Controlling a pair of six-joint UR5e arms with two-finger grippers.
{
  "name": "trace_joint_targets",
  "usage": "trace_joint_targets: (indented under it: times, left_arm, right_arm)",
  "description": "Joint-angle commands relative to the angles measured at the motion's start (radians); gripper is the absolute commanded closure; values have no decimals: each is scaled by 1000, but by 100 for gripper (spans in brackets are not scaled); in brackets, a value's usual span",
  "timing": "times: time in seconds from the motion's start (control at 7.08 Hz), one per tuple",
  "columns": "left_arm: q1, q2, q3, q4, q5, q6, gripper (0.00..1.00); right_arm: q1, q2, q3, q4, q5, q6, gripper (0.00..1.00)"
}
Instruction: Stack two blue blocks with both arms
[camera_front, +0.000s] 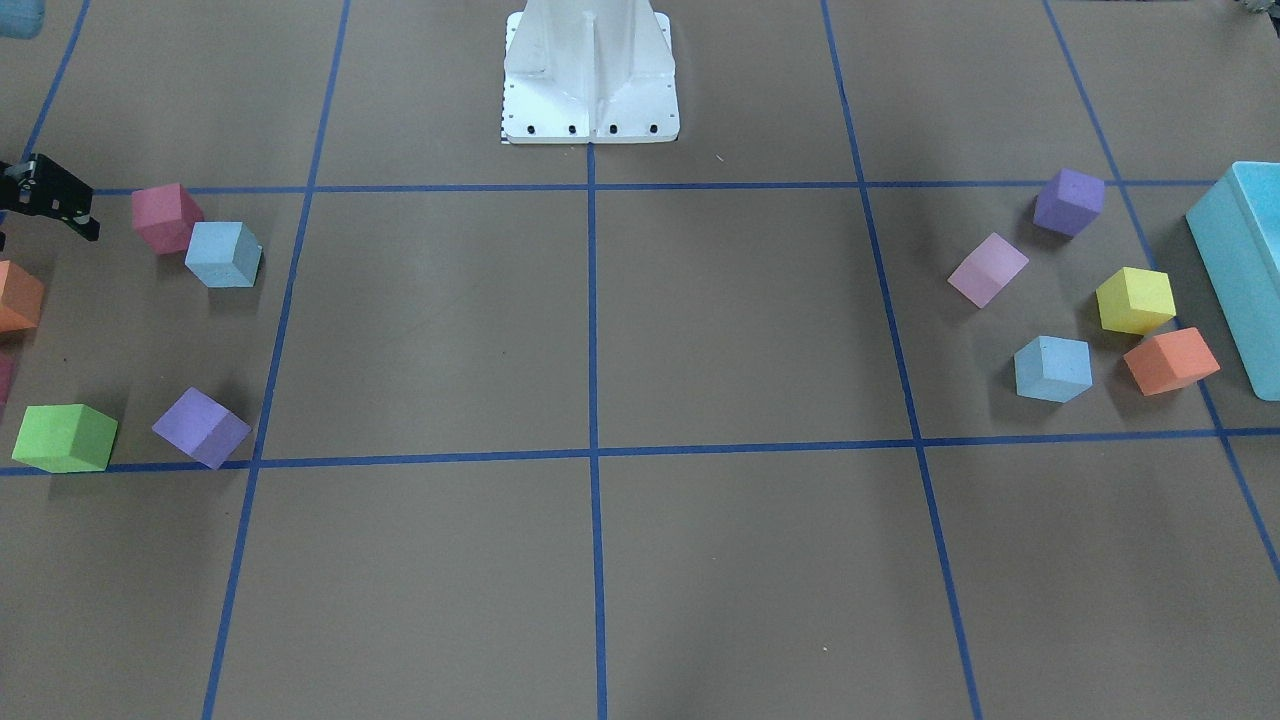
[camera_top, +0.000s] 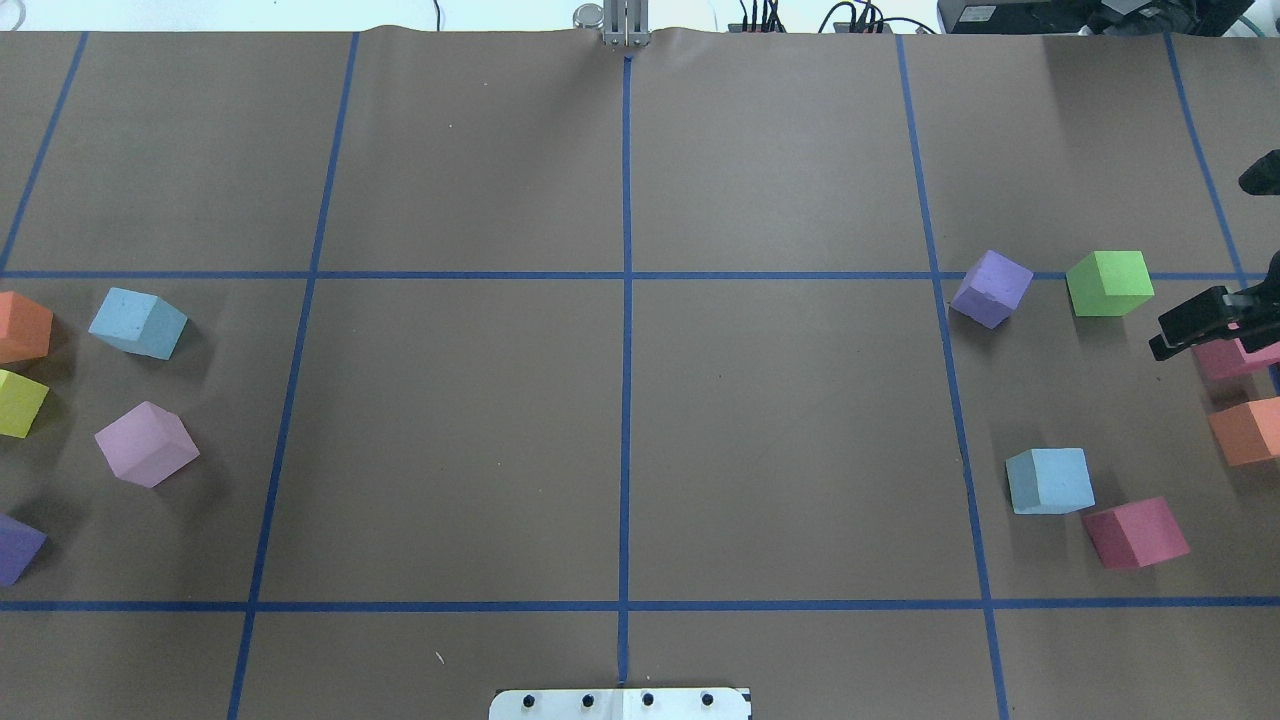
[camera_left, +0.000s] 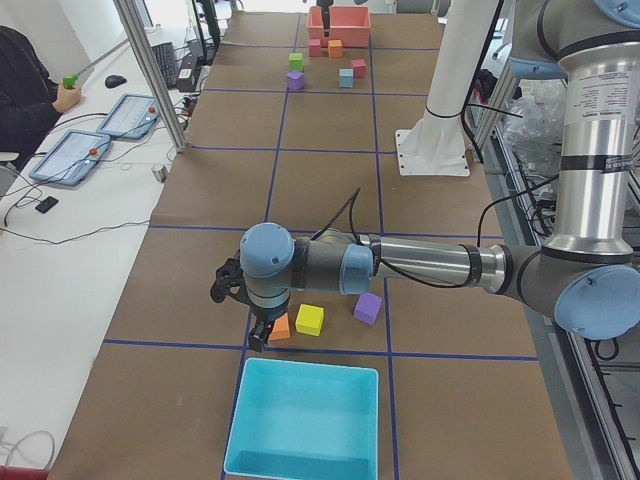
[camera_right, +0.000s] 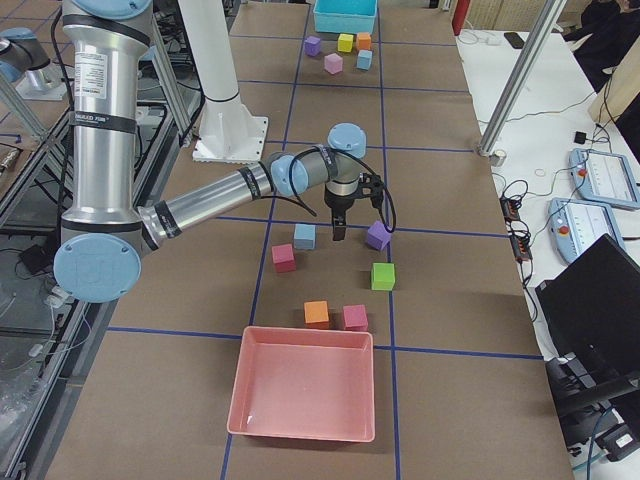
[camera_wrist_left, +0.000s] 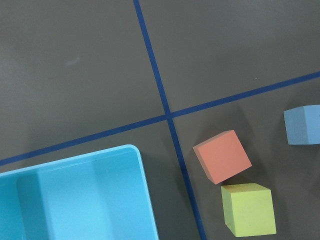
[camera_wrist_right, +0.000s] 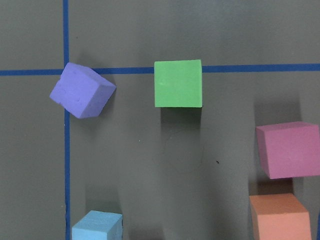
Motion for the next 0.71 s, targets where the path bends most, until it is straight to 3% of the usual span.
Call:
trace_joint_targets:
  times: [0.0,0.14,0.28,0.56]
  left_arm:
    - [0,0,-1,0,-1,0,2]
    - [0,0,1,0,-1,0,2]
    - [0,0,1,-2,-1,0,2]
    - [0,0,1,-2,-1,0,2]
  right_arm:
    - [-131,-62,16,138,-84,181,0]
    - [-178,-105,1,286,-105,270,0]
    - [-218,-118,-2,335,-114,321,0]
    - [-324,-121,-15,392,-221,398,0]
